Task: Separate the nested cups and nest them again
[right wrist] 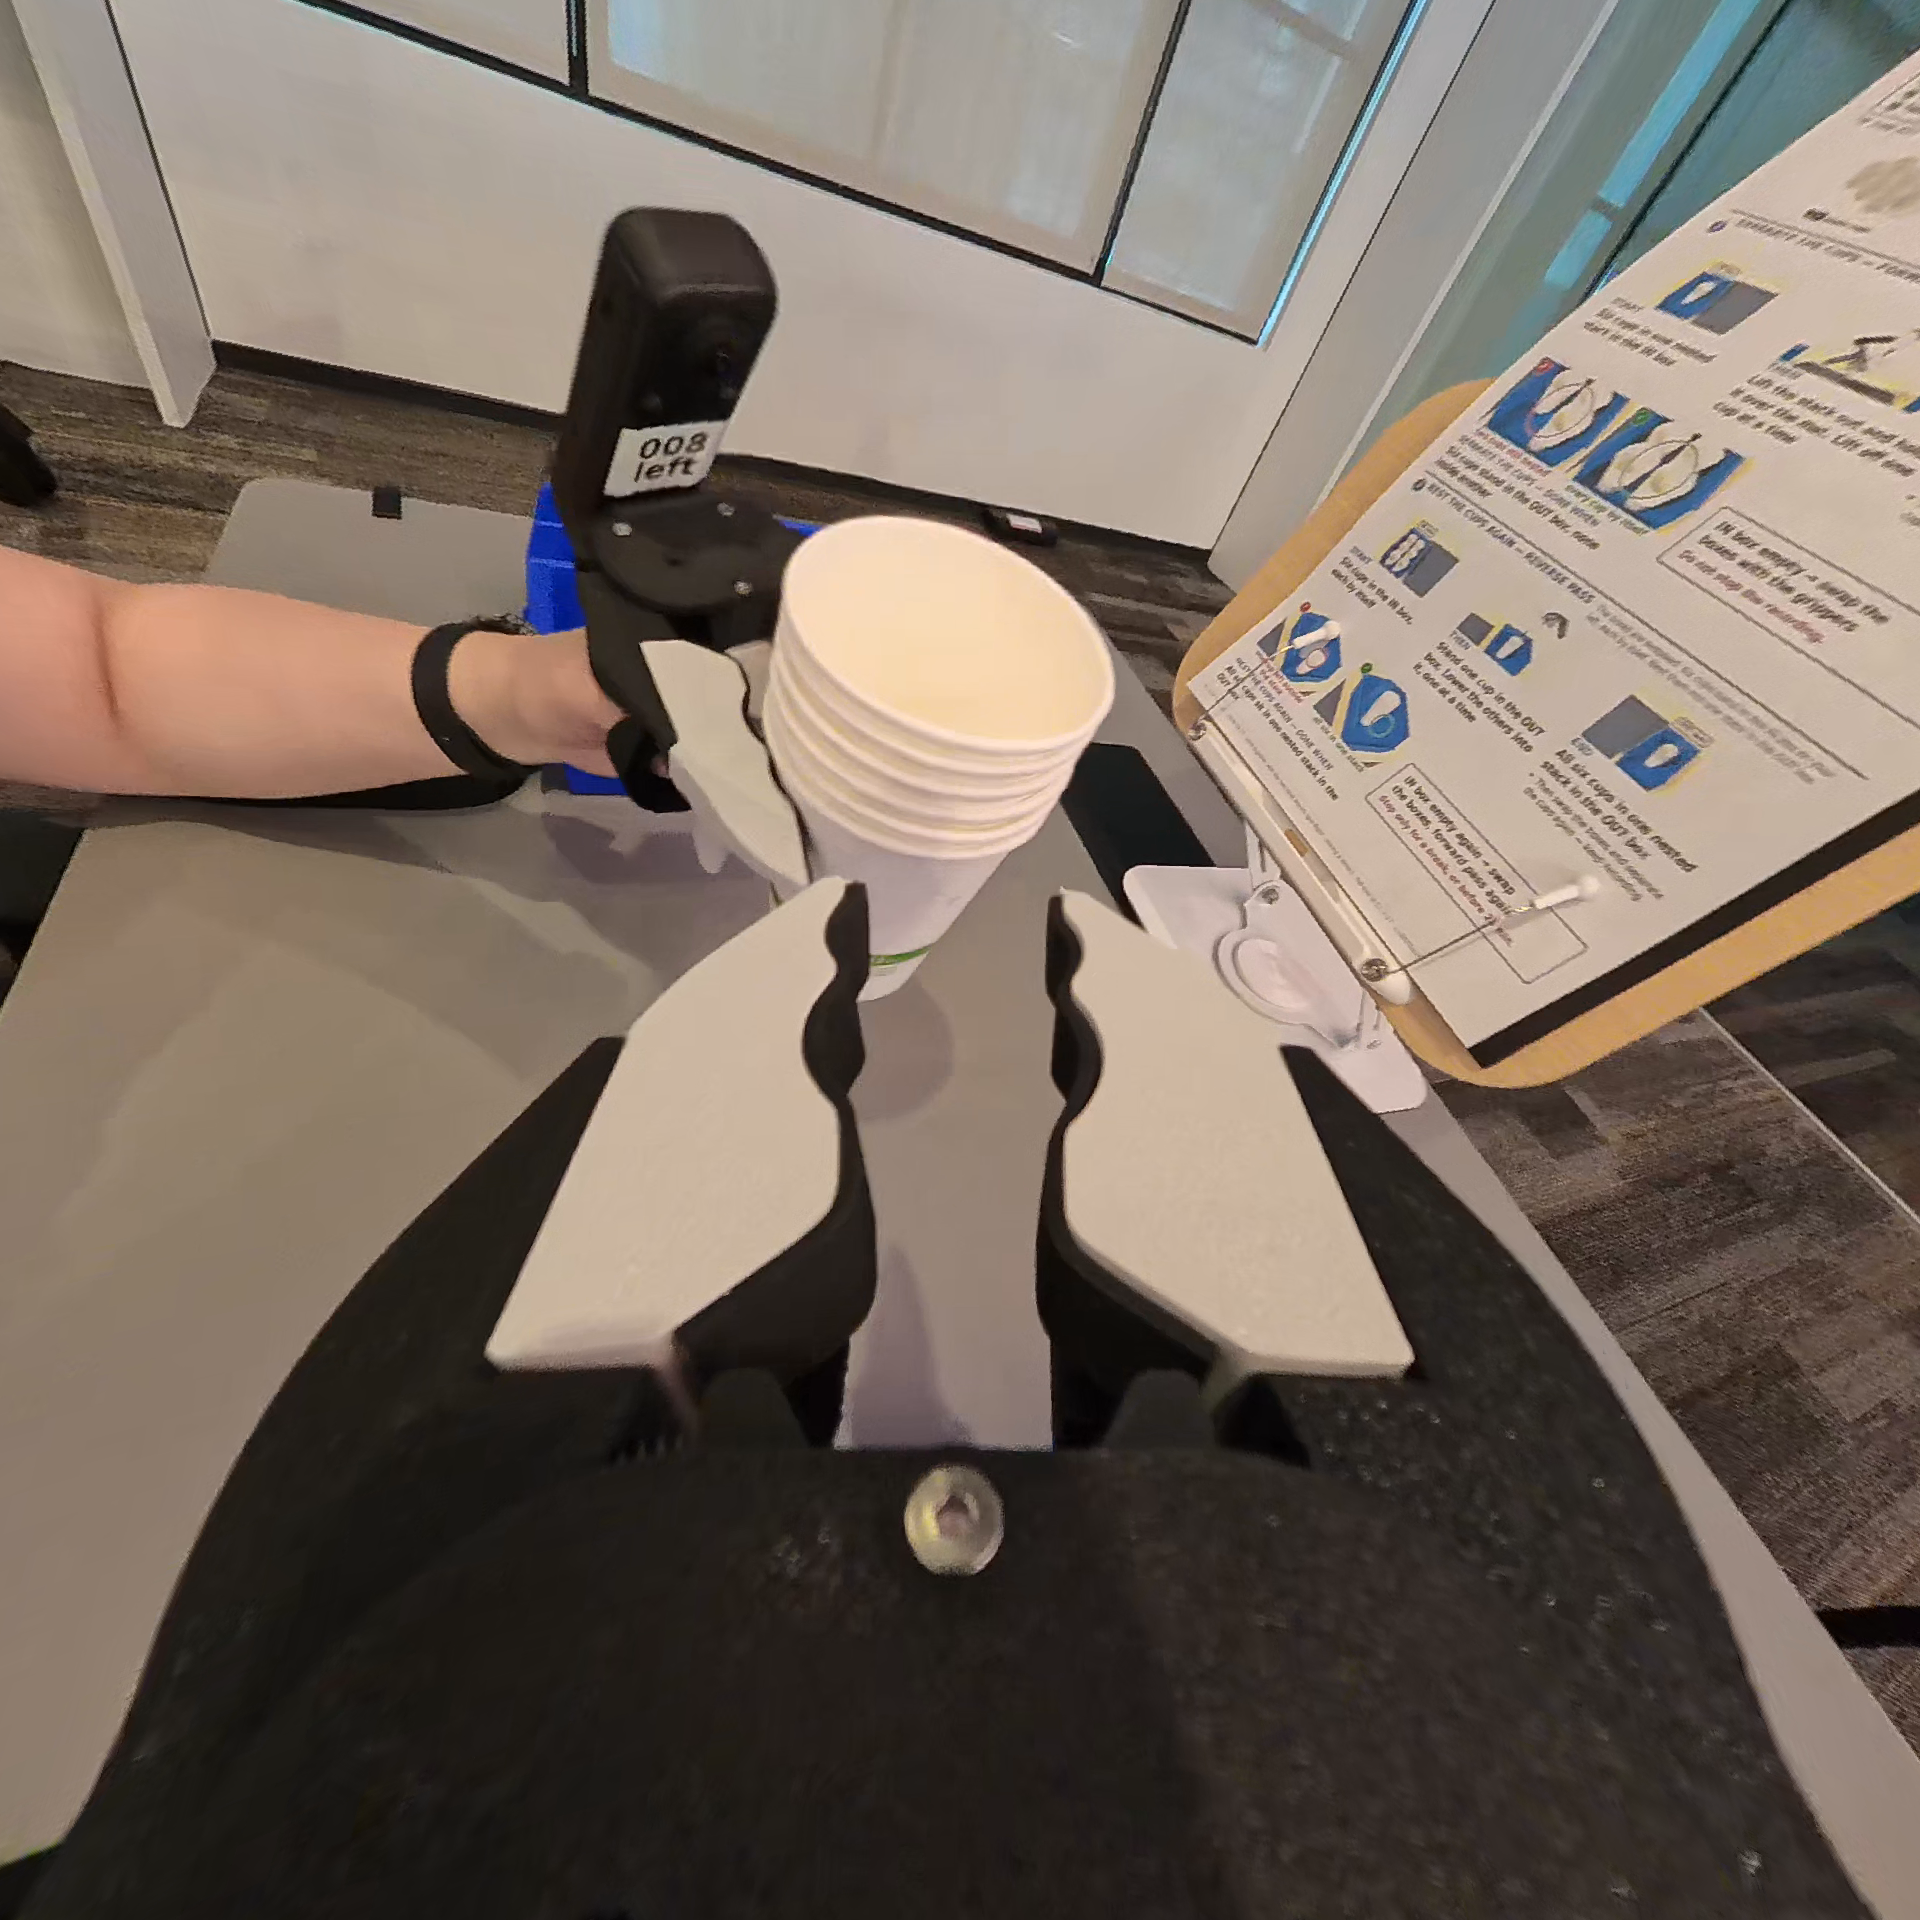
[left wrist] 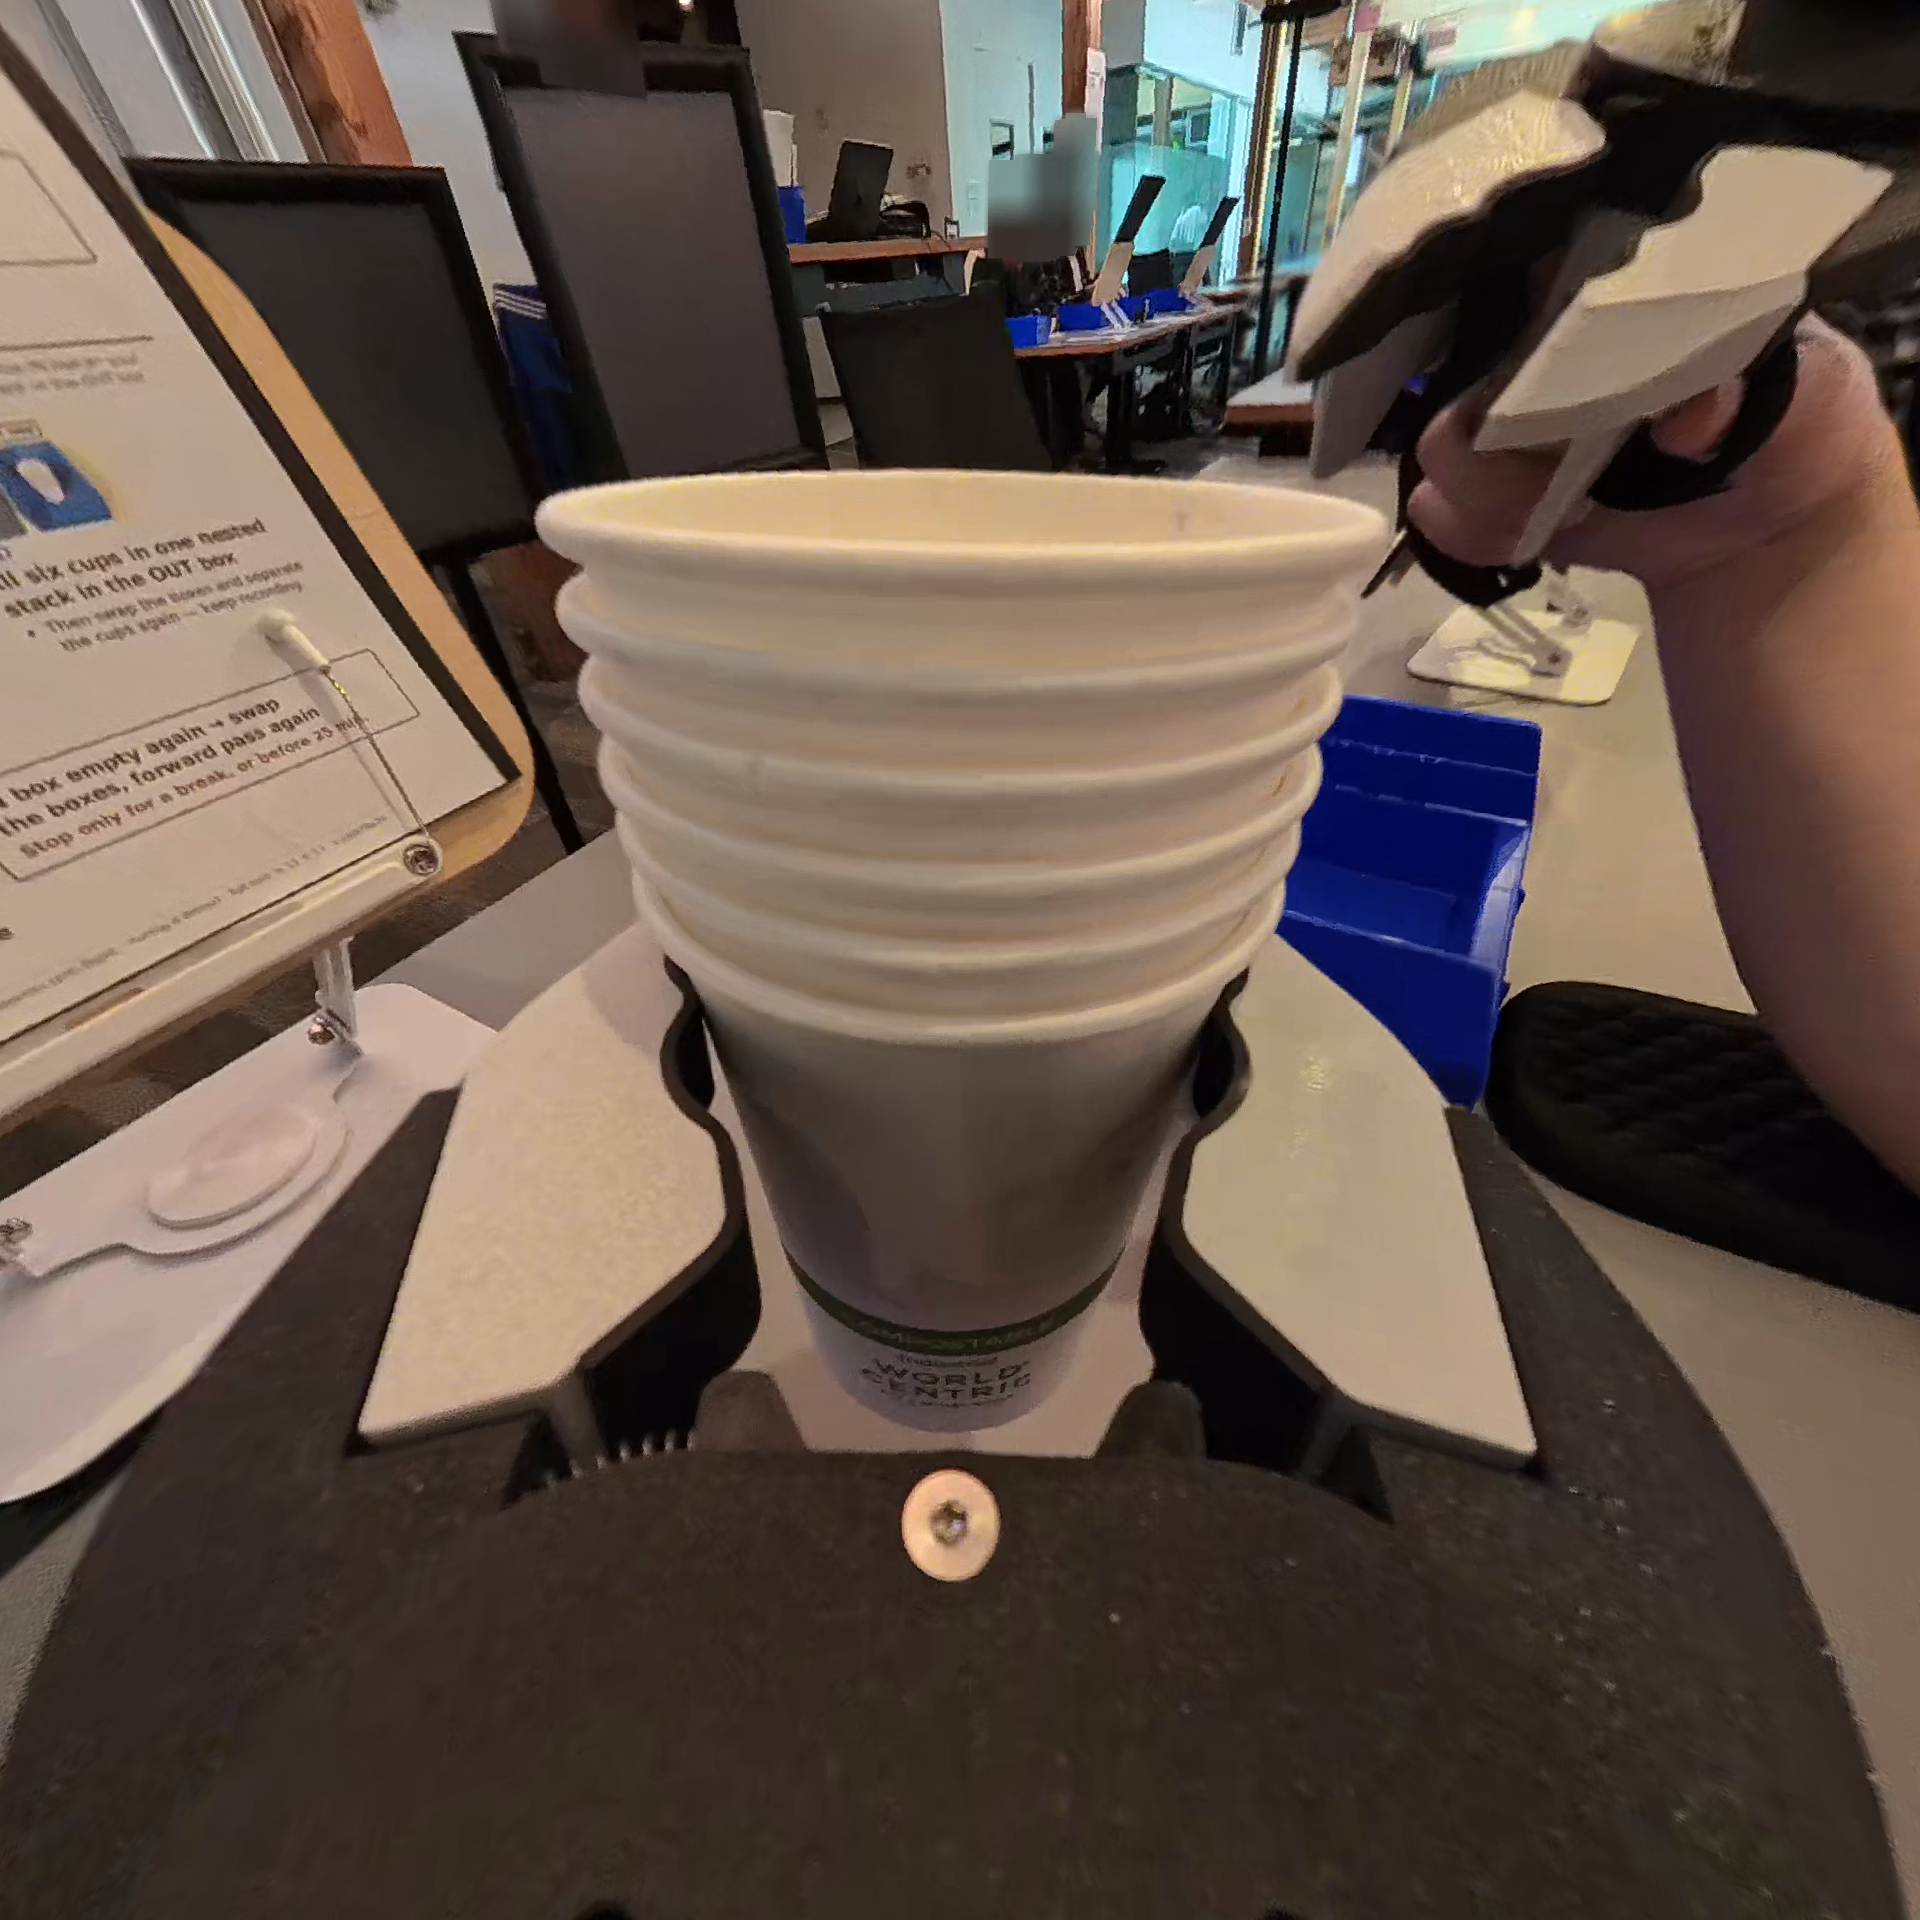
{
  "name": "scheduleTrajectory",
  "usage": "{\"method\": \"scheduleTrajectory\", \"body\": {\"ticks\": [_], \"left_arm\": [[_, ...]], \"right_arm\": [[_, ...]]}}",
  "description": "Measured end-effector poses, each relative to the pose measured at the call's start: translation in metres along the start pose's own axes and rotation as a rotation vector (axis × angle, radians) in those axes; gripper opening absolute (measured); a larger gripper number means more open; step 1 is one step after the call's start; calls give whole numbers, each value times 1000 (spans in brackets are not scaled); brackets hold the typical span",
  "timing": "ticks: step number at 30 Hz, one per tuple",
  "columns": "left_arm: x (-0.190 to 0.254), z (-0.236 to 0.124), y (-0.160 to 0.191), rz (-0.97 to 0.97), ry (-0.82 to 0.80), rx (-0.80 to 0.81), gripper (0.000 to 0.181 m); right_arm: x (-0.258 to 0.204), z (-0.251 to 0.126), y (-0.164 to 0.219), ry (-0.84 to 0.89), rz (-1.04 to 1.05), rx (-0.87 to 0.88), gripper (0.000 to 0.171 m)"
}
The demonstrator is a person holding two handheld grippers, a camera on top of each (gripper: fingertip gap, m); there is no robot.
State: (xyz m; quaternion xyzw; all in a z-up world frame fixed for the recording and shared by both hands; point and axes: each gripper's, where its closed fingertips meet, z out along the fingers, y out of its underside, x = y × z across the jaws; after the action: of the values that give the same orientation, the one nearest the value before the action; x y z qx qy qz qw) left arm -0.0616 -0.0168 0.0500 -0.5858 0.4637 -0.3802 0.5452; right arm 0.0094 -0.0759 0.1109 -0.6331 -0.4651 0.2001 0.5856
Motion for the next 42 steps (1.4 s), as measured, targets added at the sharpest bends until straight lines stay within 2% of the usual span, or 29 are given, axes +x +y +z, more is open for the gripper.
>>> {"method": "scheduleTrajectory", "body": {"ticks": [6, 11, 14, 20, 24, 27, 33, 42], "left_arm": [[-13, -12, -2, -45, -5, 39, 92], [-15, -13, -2, -11, -8, 40, 92], [-11, -12, 1, -11, 17, 42, 92], [-8, -12, -1, 28, 23, 39, 93], [-14, -14, -2, 21, 10, 49, 92], [-19, -17, -4, 12, 3, 57, 92], [-18, -18, -6, 19, 13, 66, 92], [-9, -16, -8, 55, 24, 66, 93]], "right_arm": [[-15, 17, 0, -8, -17, -70, 26], [-29, 29, -19, -11, 59, -46, 21], [-34, 42, -31, -4, 1, -96, 21], [-41, 82, -41, -139, -204, -433, 20], [-44, 99, -44, -227, -230, -600, 10], [-39, 104, -42, -203, -283, -712, 10], [-33, 103, -39, -187, -291, -822, 10], [-43, 97, -38, -268, -201, -842, 3]]}}
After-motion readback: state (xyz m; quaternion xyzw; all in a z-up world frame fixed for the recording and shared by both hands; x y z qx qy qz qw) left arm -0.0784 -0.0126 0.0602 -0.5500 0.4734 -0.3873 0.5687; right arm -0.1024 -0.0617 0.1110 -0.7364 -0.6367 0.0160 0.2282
